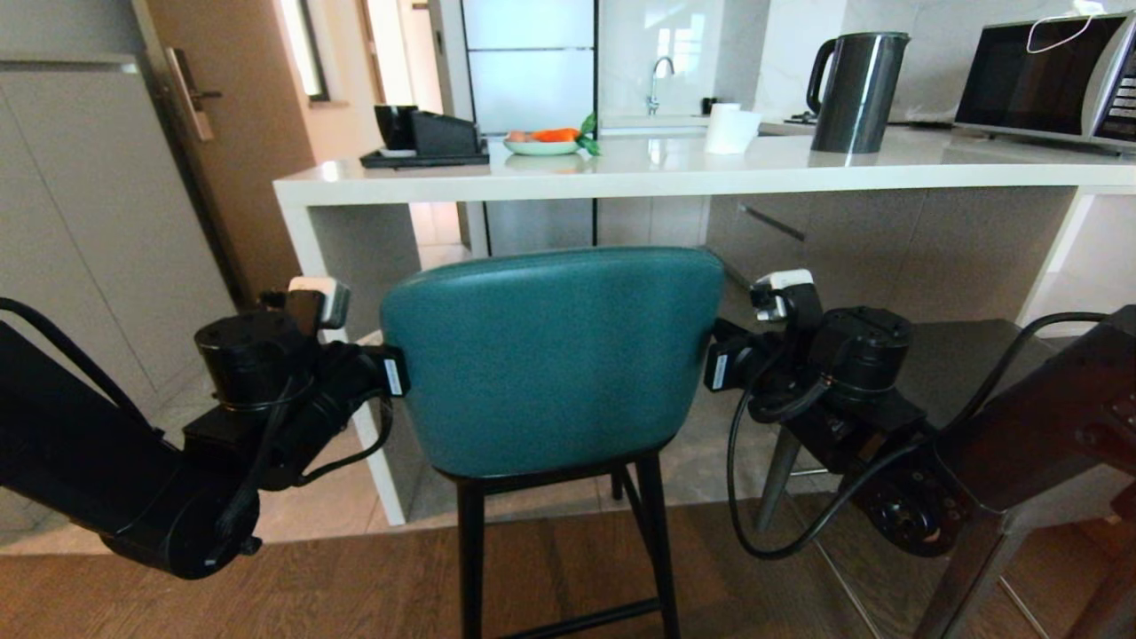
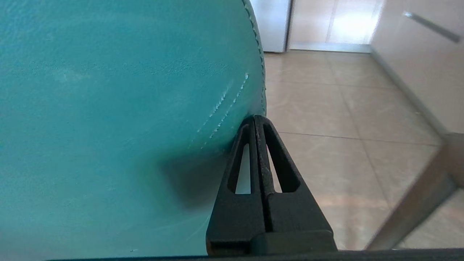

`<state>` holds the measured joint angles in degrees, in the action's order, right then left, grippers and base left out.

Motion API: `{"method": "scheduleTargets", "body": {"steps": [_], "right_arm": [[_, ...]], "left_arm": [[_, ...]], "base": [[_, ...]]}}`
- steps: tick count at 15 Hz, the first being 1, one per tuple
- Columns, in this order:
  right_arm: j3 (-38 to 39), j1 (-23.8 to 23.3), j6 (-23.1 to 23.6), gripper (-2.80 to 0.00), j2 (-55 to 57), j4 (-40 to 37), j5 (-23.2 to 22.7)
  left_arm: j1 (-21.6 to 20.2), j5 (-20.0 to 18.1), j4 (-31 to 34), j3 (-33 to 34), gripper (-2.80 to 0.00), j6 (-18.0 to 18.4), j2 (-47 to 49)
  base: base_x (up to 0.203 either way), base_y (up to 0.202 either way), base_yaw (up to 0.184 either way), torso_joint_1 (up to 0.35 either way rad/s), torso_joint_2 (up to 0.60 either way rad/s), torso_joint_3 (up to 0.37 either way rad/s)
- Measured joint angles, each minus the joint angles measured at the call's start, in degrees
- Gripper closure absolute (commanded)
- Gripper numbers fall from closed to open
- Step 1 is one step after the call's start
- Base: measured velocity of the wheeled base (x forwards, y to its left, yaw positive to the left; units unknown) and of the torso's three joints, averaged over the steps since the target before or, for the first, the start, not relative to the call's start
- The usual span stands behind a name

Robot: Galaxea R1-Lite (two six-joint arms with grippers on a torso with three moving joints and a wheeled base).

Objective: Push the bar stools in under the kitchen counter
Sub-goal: Push the blue chair back under the dining table

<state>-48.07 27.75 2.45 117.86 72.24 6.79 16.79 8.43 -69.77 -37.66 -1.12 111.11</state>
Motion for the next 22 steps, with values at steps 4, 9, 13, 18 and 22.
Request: {"method": "scheduleTargets", "body": {"steps": [4, 9, 13, 18, 22], "right_arm": [[0.5, -2.0, -0.1, 0.00, -0.2, 0.2, -0.5], [1.1, -7.7, -0.1, 0.00, -0.6, 0.6, -1.0], [1.2, -8.7, -1.1, 0.00, -0.9, 0.7, -1.3], [-1.0, -8.9, -1.6, 0.00, -0.4, 0.5, -2.7], [-5.4, -9.3, -1.5, 0.00, 2.2, -0.4, -3.0]], "left_arm": [[-0.3, -0.1, -5.0, 4.6, 0.00, -0.1, 0.2], [-0.2, 0.2, -5.2, 6.2, 0.00, -0.1, 0.5], [0.0, 0.5, -5.4, 7.2, 0.00, 0.0, 0.3], [-0.2, 0.6, -5.4, 8.4, 0.00, 0.0, 0.1], [-0.2, 0.6, -5.4, 9.2, 0.00, 0.0, -0.3]], "base": [[0.000, 0.000, 0.000, 0.000, 0.00, 0.000], [0.000, 0.000, 0.000, 0.000, 0.00, 0.000], [0.000, 0.000, 0.000, 0.000, 0.00, 0.000], [0.000, 0.000, 0.000, 0.000, 0.00, 0.000], [0.000, 0.000, 0.000, 0.000, 0.00, 0.000]]}}
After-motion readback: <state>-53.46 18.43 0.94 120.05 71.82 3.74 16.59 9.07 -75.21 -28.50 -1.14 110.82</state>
